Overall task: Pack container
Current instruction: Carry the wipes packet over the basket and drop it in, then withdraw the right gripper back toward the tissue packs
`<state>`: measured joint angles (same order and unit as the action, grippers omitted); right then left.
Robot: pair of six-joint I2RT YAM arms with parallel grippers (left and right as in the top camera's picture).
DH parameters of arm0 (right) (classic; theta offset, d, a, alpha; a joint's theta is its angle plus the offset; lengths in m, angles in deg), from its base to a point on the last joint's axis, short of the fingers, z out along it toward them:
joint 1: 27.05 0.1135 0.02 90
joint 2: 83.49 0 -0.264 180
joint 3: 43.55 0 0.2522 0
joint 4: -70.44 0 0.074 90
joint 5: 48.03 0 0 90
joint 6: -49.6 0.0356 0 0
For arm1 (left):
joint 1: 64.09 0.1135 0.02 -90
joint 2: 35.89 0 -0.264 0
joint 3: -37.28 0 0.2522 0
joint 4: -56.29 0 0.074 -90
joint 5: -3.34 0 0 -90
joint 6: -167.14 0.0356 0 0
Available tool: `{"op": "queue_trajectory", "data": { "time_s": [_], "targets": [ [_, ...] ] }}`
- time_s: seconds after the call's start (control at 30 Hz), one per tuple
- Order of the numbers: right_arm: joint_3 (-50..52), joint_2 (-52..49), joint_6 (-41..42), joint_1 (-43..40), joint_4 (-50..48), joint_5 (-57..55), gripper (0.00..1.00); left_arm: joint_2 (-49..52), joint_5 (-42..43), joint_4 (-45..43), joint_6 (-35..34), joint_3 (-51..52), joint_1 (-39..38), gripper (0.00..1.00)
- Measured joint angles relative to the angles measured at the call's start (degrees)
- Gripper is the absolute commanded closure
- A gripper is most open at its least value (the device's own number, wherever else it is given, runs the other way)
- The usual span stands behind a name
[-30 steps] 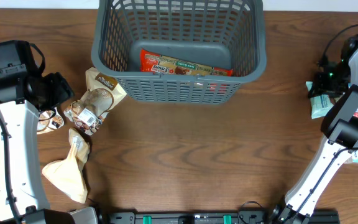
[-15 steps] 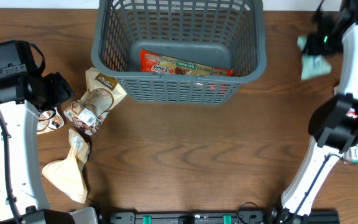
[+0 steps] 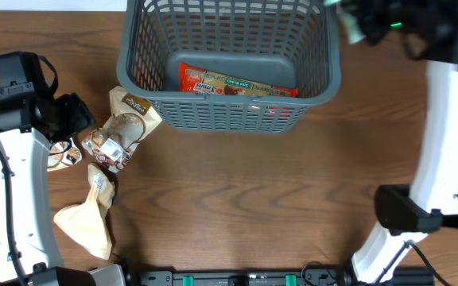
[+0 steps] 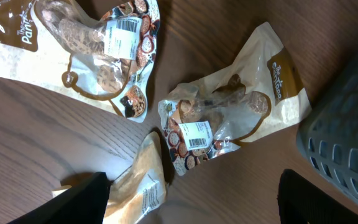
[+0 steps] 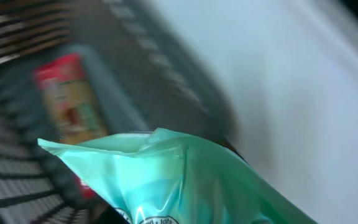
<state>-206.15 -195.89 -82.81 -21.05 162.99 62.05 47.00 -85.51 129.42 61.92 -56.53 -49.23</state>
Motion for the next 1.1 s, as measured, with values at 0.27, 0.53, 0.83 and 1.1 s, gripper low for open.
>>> {"op": "queue_trajectory", "data": {
  "time_s": [0.27, 0.53, 0.83, 1.1],
  "targets": [
    [3.5, -10.1, -10.4, 11.9, 1.8, 1.0, 0.99, 0.0, 0.0, 0.3, 0.0, 0.0, 0.0, 0.25],
    [4.1, -20.8, -11.8, 15.1, 2.0, 1.0, 0.38, 0.0, 0.0, 0.7, 0.0, 0.0, 0.0, 0.25],
    [4.6, -23.1, -8.1, 14.8, 2.0, -1.4, 0.24, 0.0, 0.0, 0.7, 0.0, 0.0, 0.0, 0.25],
    [4.5, -10.3, -2.0, 10.0, 0.7, -6.4, 0.18, 0.0, 0.0, 0.7, 0.0, 0.0, 0.0, 0.25]
  ]
}}
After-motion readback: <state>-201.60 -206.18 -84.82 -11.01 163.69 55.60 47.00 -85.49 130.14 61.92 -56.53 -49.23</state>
